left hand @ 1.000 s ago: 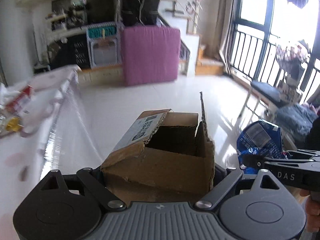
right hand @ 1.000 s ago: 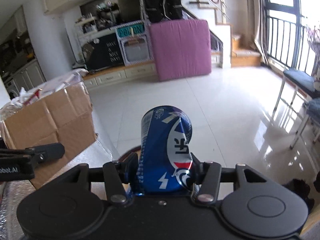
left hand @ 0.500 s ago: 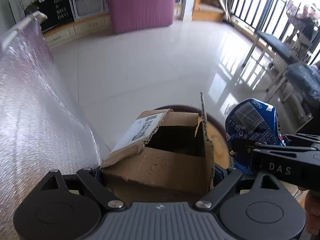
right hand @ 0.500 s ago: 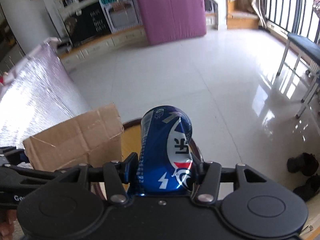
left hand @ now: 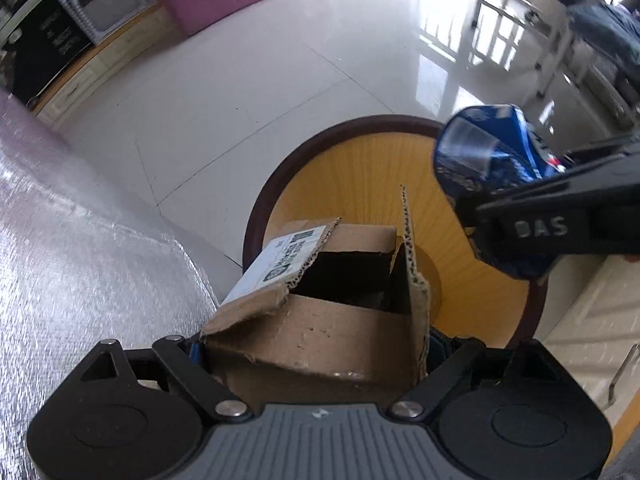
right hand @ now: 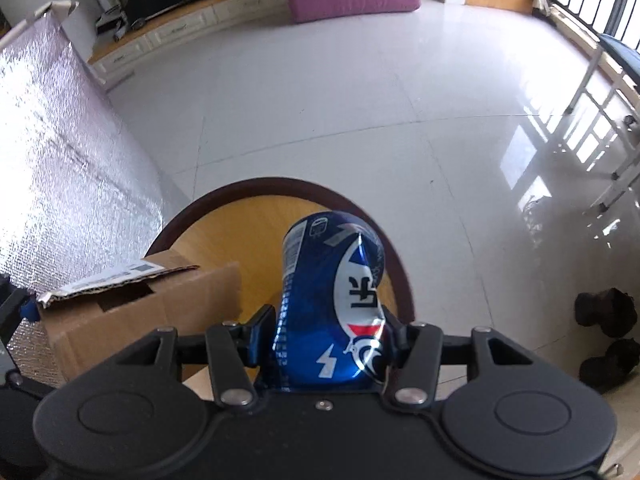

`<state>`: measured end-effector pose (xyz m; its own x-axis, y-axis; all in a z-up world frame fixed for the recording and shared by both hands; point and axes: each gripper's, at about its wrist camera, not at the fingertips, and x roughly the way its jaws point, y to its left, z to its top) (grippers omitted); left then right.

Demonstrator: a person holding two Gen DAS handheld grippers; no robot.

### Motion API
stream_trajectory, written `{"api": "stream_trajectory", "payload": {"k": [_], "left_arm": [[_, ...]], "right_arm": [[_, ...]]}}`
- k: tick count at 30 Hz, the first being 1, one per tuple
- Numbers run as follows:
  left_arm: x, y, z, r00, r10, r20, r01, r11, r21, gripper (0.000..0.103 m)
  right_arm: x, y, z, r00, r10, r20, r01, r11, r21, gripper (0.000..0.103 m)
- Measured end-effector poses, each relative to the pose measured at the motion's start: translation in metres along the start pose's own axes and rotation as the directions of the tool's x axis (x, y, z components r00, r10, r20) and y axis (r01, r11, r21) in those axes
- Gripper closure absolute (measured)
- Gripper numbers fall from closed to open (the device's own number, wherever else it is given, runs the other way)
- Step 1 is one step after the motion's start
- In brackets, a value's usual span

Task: Collect trash
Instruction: 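Open the right tool over the wastebasket while the left tool releases the box into it, then withdraw both open tools from above the wastebasket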

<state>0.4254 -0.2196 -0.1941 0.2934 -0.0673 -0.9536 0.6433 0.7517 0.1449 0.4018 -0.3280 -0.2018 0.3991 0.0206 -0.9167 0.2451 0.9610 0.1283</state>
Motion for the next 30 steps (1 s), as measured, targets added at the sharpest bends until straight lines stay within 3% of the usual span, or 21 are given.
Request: {"api": "stream_trajectory", "payload": {"k": [11, 21, 23, 30], "left_arm": [[0.024, -0.005, 0.004, 0.999, 0.015, -0.043, -0.011, 0.996, 0.089, 0.011], [0.036, -0.011, 0.005, 0.997, 0.007, -0.08, 0.005, 0.988, 0.156, 0.005], [0.034, -0.012, 0.005, 0.996, 0.0, -0.085, 0.013, 0.988, 0.153, 0.001], [0.034, -0.02, 0.005, 0.995, -0.028, -0.092, 0.042, 0.986, 0.16, 0.0]], "right_arm": [[0.034, 0.002, 0.007, 0.997, -0.006, -0.081, 0.002, 0.999, -0.045, 0.048], [0.025, -0.004, 0.012, 0.995, 0.091, -0.041, -0.091, 0.996, -0.003, 0.045], [0.024, -0.002, 0.012, 0.996, 0.08, -0.04, -0.08, 0.997, -0.009, 0.041], [0.022, -0.004, 0.008, 0.996, 0.067, -0.056, -0.068, 0.998, -0.013, 0.04]]}}
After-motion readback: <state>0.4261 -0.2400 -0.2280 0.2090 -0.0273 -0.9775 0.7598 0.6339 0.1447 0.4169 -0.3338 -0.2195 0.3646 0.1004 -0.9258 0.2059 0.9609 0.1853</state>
